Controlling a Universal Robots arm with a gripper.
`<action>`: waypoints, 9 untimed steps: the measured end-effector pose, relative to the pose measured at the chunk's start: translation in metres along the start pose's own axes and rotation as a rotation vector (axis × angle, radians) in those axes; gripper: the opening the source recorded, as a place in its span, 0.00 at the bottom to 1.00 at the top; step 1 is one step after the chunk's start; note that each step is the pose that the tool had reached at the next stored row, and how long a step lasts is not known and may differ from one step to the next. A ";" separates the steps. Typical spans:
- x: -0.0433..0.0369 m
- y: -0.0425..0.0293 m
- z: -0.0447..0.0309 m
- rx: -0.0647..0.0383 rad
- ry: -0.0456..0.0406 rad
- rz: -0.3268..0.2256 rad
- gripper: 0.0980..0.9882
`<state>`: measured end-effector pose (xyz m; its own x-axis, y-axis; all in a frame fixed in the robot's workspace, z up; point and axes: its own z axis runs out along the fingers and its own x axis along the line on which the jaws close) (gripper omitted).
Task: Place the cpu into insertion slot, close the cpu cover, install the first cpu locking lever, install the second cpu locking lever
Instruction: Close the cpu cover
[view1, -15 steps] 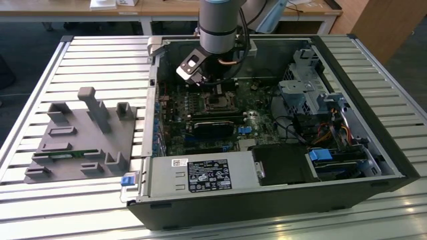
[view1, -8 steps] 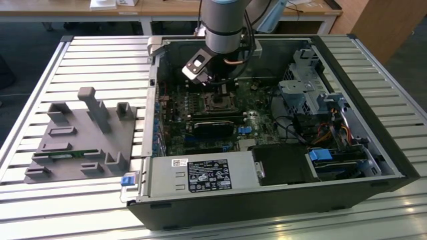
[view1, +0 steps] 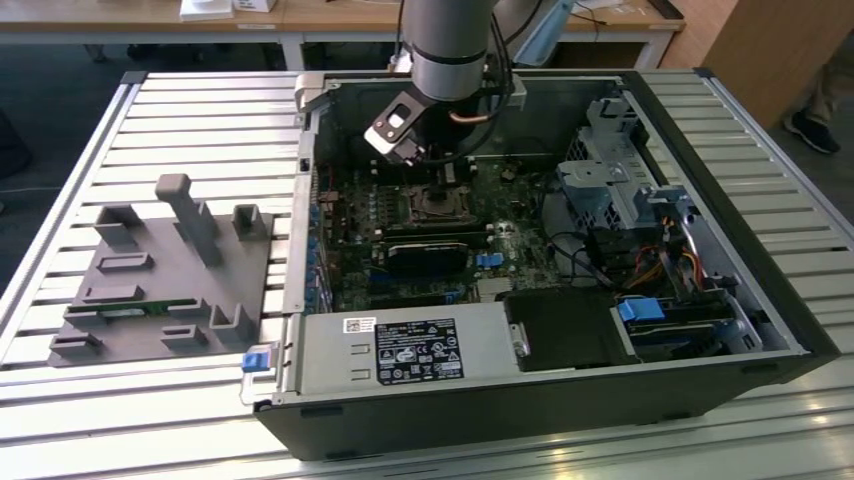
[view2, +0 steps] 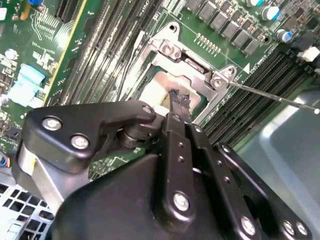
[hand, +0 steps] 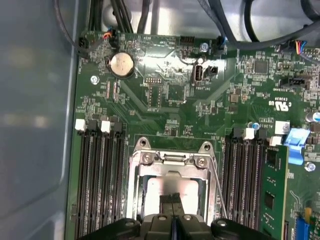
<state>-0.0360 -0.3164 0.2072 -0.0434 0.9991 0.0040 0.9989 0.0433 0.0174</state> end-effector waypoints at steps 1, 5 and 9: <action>0.0000 0.0009 0.0000 0.000 -0.0001 0.000 0.01; -0.0003 0.0056 0.0001 0.000 0.0003 0.000 0.01; -0.0004 0.0084 0.0001 0.000 0.0003 0.000 0.01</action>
<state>-0.0276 -0.3164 0.2072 -0.0433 0.9991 0.0043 0.9989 0.0432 0.0173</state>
